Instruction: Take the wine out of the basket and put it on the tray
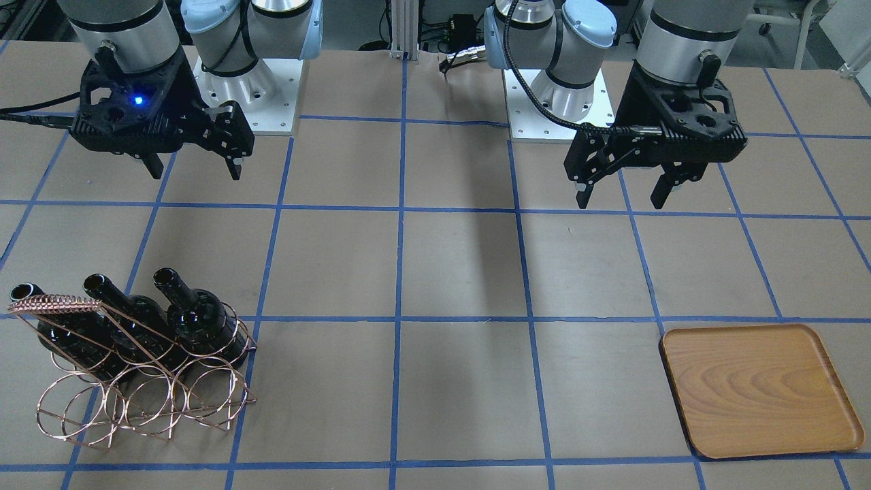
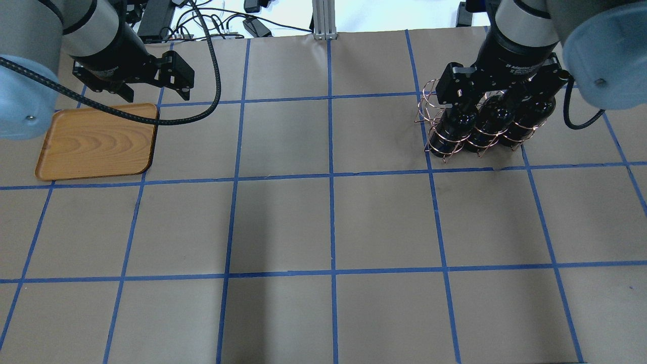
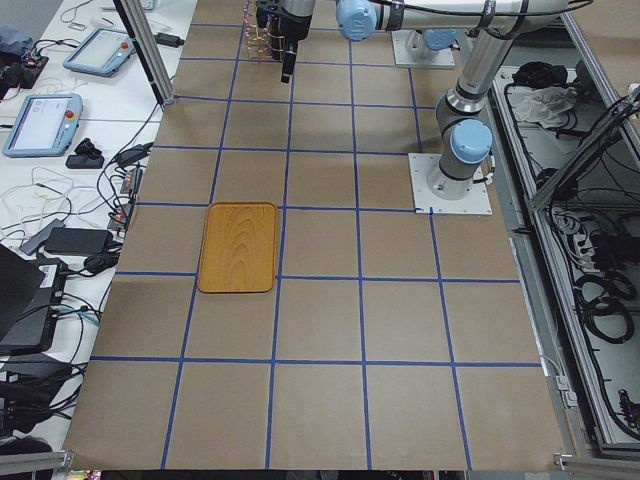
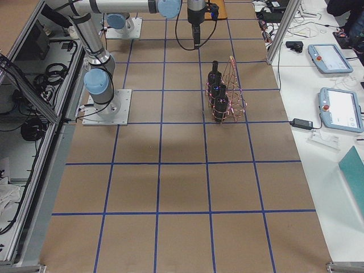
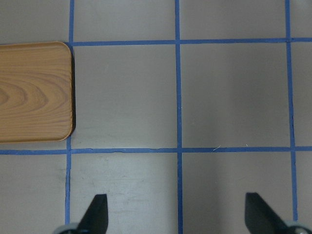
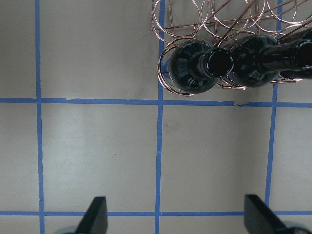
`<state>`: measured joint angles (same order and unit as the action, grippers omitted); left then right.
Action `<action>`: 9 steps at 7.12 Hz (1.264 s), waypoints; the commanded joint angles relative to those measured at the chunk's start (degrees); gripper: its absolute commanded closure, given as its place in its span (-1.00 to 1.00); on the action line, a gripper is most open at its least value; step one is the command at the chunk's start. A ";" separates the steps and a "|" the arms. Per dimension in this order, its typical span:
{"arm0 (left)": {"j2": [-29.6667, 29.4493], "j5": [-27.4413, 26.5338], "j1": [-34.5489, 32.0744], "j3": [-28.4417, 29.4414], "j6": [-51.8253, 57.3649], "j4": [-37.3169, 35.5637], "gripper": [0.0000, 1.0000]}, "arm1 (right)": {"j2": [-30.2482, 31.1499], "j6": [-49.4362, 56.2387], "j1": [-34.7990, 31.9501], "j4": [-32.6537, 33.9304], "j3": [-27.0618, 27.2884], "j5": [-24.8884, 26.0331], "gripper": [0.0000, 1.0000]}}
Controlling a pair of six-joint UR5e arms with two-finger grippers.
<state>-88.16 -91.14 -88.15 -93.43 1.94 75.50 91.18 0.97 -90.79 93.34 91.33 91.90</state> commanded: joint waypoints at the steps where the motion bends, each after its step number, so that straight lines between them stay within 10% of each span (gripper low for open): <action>1: -0.17 0.00 0.09 0.00 0.26 -0.01 -1.00 | -0.03 -0.09 0.09 0.17 -0.02 -0.05 -1.00; 9: 0.00 -0.09 0.09 0.00 -0.44 0.08 -1.00 | 0.49 -0.09 0.53 1.31 -0.28 -0.32 -1.00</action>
<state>-88.16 -91.20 -88.07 -93.43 1.57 75.52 91.69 0.43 -90.29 93.87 91.10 91.23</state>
